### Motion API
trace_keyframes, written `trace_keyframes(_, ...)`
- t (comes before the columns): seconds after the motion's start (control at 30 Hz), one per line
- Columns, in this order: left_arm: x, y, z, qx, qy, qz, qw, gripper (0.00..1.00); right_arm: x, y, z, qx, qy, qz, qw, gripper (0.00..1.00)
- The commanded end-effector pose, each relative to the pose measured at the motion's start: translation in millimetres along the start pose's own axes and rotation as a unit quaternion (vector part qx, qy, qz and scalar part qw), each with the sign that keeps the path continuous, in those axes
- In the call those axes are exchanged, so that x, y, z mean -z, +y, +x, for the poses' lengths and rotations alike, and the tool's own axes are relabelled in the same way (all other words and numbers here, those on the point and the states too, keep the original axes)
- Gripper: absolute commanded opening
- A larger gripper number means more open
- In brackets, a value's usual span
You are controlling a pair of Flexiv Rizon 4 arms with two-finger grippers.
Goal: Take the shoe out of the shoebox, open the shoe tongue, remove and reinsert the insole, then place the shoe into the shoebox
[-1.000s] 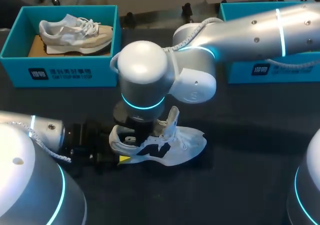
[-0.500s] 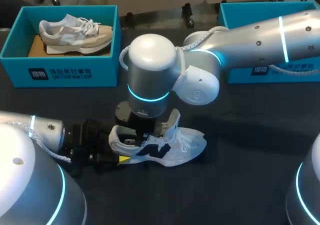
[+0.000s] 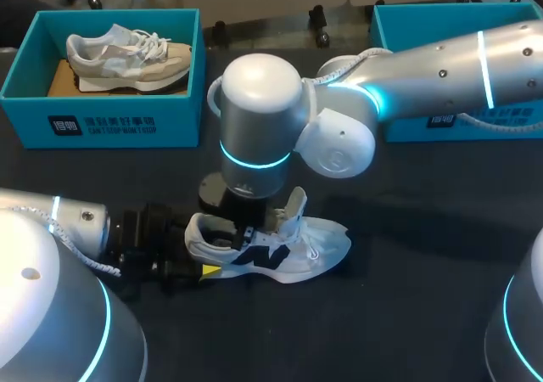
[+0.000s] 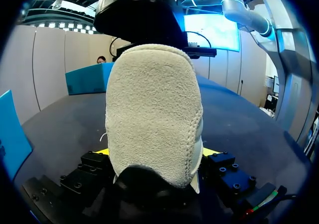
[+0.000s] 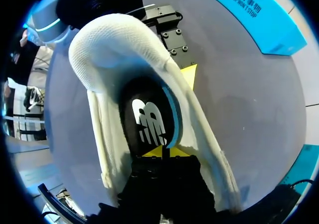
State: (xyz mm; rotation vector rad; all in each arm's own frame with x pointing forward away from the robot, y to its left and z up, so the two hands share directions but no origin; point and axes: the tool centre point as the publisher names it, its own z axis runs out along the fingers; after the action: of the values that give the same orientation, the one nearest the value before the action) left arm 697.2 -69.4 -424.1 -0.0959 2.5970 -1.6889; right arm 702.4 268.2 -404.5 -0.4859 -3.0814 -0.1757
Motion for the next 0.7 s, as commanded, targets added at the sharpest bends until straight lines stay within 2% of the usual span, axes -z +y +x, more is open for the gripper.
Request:
trace_keyframes(0.03, -0.9, 0.4, -0.3, 0.001, -0.001, -0.001, 1.0, 0.0, 13.6, -12.1, 0.2, 0.0, -0.003, -0.005, 1.0, 0.0)
trace_keyframes(0.4, -0.9, 0.4, -0.3, 0.001, -0.001, -0.001, 1.0, 0.0, 42.1, -12.1, -8.0, 0.001, -0.037, -0.003, 0.999, 0.0)
trace_keyframes(0.57, -0.9, 0.4, -0.3, 0.001, -0.001, -0.001, 1.0, 0.0, 51.2, -18.5, -9.1, -0.012, -0.057, -0.012, 0.998, 0.0)
trace_keyframes(0.7, -0.9, 0.4, -0.3, 0.001, -0.001, -0.001, 1.0, 0.0, 60.3, -22.6, -10.7, -0.025, -0.071, -0.033, 0.997, 0.0)
